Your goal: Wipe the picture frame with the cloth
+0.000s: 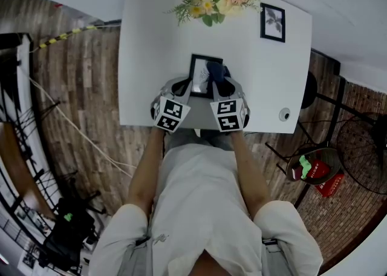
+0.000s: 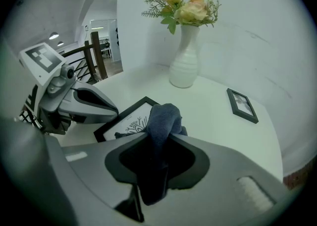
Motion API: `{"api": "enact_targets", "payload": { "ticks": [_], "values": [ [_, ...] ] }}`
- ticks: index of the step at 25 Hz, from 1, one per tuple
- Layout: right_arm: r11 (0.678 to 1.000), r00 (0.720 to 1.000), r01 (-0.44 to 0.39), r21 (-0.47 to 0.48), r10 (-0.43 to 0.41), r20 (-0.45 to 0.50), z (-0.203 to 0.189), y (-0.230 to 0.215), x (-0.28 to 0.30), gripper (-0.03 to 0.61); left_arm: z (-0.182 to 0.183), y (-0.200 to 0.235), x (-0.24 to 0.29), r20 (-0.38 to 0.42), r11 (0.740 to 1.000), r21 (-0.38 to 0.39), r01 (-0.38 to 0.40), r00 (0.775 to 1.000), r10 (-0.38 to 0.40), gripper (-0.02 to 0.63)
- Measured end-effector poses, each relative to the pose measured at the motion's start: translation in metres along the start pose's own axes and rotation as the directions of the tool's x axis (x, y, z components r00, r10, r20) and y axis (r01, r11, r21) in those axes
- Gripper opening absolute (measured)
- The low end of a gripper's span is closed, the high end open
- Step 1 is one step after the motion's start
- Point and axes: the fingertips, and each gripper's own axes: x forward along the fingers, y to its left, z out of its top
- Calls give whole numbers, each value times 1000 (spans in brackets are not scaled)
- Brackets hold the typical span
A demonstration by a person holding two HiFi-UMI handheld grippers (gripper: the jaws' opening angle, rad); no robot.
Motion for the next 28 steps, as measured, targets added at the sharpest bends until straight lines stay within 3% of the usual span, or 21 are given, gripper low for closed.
{"api": "enact_targets", "payload": {
  "ticks": [6,9,18,28],
  "values": [
    [998,998,55,38,-54,-37,-14,-18,-10,95,1,-1,0,-7,999,20,32,999,-31,20],
    [997,998,60,42,-60,-12,-7,-17,-20,95,1,0,0,-9,999,24,37,999,-37,20],
    [999,997,-35,-12,36,73,23,33,-30,97,1,-1,0,-11,999,22,42,999,-42,20],
    [994,992,-114,-6,114,63,26,71,-10,97,1,-1,1,-16,998,26,51,999,-51,20]
  ]
}}
